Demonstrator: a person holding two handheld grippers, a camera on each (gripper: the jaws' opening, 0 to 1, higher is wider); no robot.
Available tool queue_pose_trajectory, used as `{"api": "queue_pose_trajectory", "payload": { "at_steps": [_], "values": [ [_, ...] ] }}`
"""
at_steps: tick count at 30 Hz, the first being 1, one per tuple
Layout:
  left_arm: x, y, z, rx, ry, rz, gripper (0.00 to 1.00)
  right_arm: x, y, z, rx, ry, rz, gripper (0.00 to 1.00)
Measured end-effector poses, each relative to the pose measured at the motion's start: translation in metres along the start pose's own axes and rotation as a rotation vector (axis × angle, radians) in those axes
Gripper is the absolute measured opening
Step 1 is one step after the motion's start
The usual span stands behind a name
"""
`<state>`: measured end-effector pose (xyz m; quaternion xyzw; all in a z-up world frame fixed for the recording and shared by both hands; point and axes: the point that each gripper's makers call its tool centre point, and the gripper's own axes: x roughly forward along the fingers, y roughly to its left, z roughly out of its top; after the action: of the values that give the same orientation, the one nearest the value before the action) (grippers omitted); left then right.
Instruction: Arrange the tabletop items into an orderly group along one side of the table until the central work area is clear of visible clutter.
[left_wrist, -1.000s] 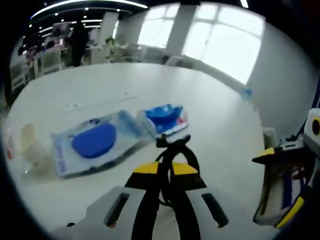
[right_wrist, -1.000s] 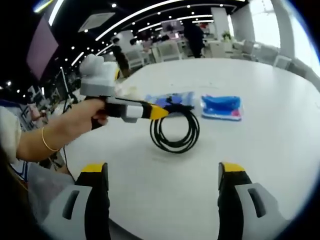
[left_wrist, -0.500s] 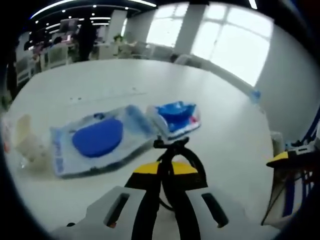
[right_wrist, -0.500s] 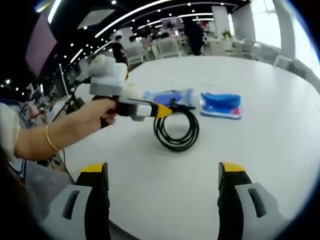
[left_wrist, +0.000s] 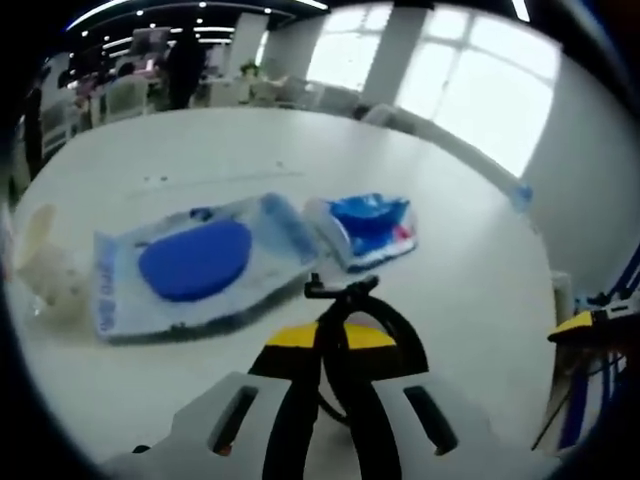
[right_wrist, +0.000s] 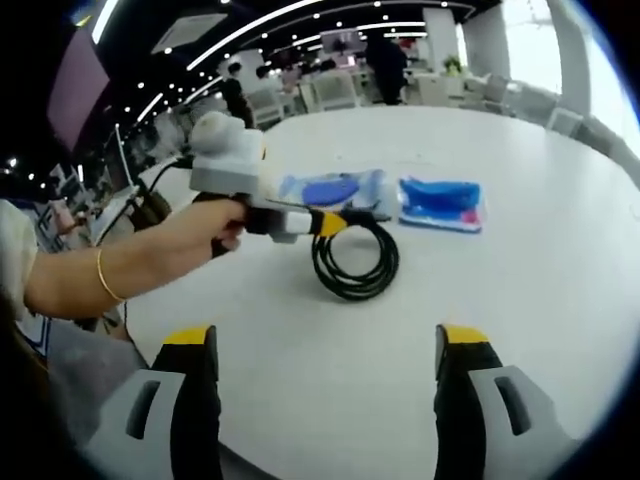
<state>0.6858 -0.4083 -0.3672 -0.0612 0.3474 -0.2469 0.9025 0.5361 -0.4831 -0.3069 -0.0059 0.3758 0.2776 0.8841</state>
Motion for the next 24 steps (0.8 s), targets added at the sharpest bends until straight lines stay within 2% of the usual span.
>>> {"api": "queue_pose_trajectory", "payload": {
  "at_steps": [12, 17, 24],
  "values": [
    [0.006, 0.007, -0.011, 0.02, 0.018, 0.036, 0.05, 0.001, 0.002, -0.002, -0.001, 0.003, 0.007, 0.89],
    [0.007, 0.009, -0.013, 0.054, 0.021, 0.045, 0.06, 0.003, 0.003, -0.002, -0.001, 0.002, 0.012, 0.9],
    [-0.006, 0.002, 0.006, 0.137, -0.049, 0.018, 0.09, 0.001, 0.004, 0.0, -0.007, -0.004, 0.011, 0.91]
  ]
}}
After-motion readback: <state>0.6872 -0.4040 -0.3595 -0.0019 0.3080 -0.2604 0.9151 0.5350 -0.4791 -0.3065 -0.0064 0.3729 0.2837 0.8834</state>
